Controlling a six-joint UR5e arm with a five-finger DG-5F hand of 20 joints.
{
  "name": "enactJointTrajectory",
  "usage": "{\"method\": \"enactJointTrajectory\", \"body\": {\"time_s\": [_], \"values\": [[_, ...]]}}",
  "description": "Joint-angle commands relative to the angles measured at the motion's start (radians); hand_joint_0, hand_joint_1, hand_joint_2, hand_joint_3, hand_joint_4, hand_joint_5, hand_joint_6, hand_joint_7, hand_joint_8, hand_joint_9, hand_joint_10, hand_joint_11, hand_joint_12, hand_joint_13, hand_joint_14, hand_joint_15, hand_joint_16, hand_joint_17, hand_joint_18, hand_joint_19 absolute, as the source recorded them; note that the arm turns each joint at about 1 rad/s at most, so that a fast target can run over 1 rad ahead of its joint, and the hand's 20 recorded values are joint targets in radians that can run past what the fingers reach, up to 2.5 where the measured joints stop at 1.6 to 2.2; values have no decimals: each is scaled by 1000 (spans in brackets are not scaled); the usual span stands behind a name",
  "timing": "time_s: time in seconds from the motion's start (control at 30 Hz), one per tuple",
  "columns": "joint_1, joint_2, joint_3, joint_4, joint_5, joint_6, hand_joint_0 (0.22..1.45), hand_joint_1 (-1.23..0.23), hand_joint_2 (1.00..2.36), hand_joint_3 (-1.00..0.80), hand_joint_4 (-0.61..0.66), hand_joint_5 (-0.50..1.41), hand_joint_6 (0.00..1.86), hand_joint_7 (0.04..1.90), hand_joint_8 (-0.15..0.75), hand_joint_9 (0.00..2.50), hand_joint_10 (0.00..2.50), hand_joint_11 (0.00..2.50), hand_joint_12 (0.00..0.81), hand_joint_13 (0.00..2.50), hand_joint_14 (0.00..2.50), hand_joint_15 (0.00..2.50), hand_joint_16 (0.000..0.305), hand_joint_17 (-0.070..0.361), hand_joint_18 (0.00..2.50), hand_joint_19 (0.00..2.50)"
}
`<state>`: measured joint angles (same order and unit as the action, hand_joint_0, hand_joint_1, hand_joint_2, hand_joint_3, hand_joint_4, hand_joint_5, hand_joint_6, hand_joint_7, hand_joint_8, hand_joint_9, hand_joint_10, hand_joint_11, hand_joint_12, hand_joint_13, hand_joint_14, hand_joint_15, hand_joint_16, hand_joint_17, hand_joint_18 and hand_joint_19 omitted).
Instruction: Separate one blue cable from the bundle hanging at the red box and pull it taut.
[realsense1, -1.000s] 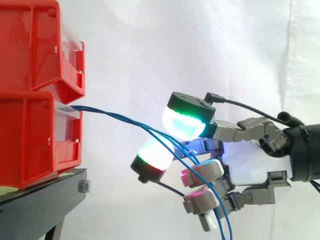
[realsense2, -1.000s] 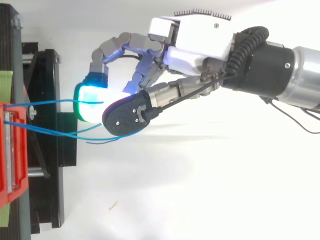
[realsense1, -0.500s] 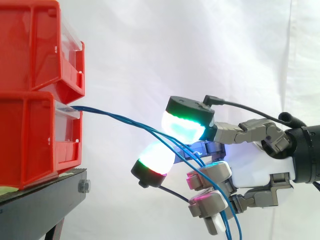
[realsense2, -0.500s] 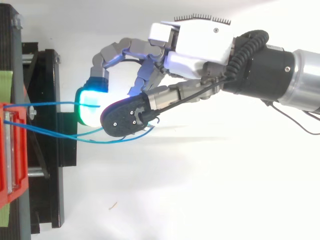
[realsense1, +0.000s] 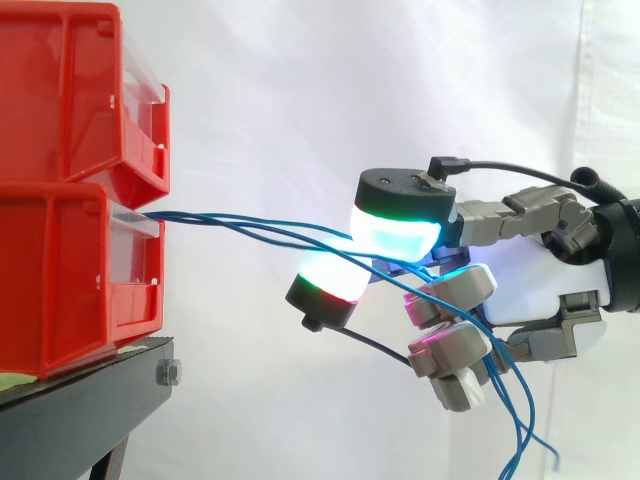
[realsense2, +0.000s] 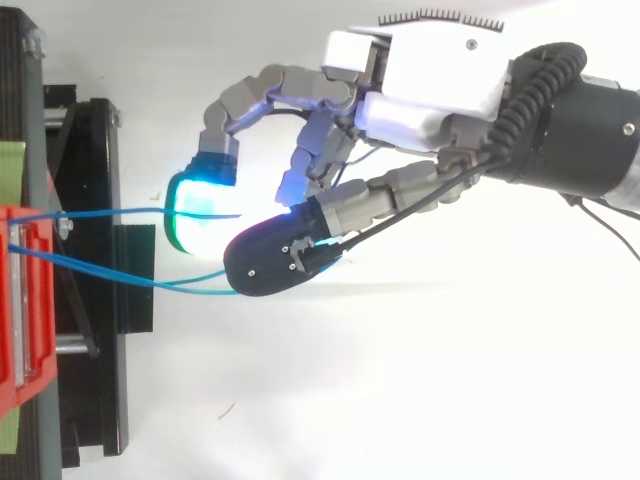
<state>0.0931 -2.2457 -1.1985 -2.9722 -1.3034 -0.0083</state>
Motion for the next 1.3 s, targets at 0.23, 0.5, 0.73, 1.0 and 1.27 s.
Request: {"method": "enactJointTrajectory", "body": {"time_s": [0.23,0.5,0.73,1.0,1.27], "values": [[1,0,-16,-5,6,8,731,-959,1010,-337,-43,-195,913,881,216,1133,107,1499,315,1098,23,1266,46,104,917,789],[-1,1,-21,2,7,11,777,-988,1000,-500,-234,-166,900,1001,141,1170,72,1437,284,1042,26,1198,41,91,903,721],[-9,3,-21,1,3,10,641,-911,1008,-398,-353,-121,886,1130,145,1113,15,890,249,867,25,774,36,81,738,629],[-10,34,-21,-27,7,5,548,-700,1000,-500,-141,-62,716,1035,161,1132,17,866,282,886,23,798,40,90,742,668],[-10,34,-21,-51,9,5,525,-525,1000,-500,-41,-16,511,1380,181,1222,18,852,308,977,24,809,47,105,824,674]]}}
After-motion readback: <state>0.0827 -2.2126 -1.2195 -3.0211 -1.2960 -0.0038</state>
